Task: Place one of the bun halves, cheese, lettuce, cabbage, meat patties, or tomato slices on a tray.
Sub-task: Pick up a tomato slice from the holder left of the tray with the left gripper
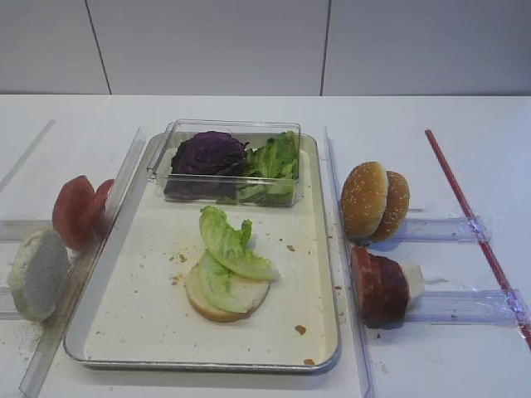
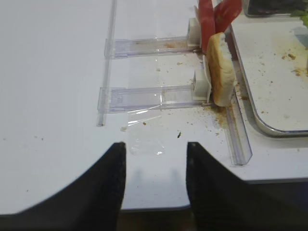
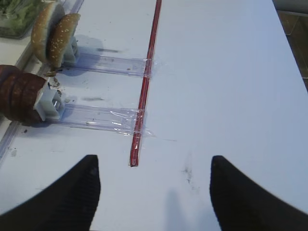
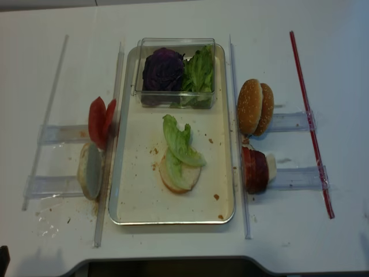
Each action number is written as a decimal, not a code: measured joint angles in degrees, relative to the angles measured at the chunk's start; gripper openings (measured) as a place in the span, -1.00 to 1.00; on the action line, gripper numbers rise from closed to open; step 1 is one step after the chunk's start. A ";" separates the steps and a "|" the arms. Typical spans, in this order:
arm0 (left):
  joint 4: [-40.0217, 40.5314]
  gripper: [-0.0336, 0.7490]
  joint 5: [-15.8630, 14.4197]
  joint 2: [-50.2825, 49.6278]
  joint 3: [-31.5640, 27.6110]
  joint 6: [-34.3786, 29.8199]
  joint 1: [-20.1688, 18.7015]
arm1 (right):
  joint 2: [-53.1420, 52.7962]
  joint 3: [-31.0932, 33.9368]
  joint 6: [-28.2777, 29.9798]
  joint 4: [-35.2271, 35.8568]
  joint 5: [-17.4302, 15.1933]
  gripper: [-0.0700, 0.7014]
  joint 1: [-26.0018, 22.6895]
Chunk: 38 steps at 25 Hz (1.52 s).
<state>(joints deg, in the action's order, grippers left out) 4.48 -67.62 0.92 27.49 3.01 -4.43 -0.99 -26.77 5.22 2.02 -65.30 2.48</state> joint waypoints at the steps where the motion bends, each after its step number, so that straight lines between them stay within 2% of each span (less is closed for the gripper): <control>1: 0.00 -0.18 0.00 0.00 0.00 0.00 0.00 | 0.00 0.00 0.00 0.00 0.00 0.48 0.00; 5: -0.25 -0.14 0.00 0.00 0.00 0.00 0.00 | 0.00 0.00 0.09 0.00 0.00 0.48 0.00; 10: -1.90 0.07 -2.59 -4.76 3.41 0.00 0.00 | 0.00 0.00 0.09 0.00 -0.11 0.48 0.00; 14: -2.47 0.15 -4.95 -12.85 8.27 1.38 0.00 | 0.00 0.00 0.09 0.00 -0.11 0.48 0.00; 17: -2.70 0.17 -5.19 -19.28 13.14 3.59 0.00 | 0.00 0.00 0.09 0.00 -0.11 0.48 0.00; 23: -3.91 0.17 -5.19 -32.03 22.92 4.10 -0.13 | 0.00 0.00 0.09 0.00 -0.11 0.48 0.00; 31: -4.48 0.17 -4.74 -53.26 34.65 2.63 -3.08 | 0.00 0.00 0.09 0.00 -0.11 0.48 0.00; 38: -4.48 0.17 -4.24 -67.11 40.60 2.64 -7.61 | 0.00 0.00 0.09 0.00 -0.11 0.48 0.00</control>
<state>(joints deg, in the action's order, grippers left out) 0.00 -71.86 -66.20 68.09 5.66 -12.03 -0.99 -26.77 5.31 2.02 -65.41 2.48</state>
